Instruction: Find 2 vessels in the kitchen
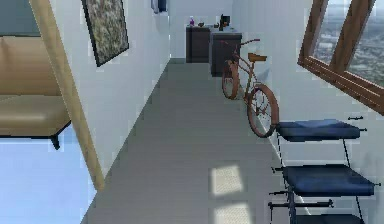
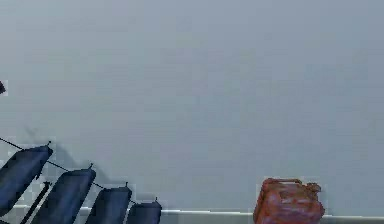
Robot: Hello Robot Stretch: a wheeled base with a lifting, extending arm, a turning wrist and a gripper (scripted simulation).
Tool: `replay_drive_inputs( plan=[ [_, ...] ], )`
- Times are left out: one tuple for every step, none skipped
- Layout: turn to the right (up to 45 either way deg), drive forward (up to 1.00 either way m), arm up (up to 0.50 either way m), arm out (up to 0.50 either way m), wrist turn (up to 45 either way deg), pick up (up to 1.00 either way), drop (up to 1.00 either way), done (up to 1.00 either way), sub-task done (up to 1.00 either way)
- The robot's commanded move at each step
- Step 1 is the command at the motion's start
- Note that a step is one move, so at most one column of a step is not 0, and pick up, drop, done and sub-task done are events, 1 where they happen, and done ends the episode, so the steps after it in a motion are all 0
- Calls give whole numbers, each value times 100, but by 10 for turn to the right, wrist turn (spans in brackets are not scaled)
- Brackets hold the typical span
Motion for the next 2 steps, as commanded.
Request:
replay_drive_inputs(
  plan=[
    [0,100,0,0,0,0,0,0,0],
    [0,100,0,0,0,0,0,0,0]
  ],
)
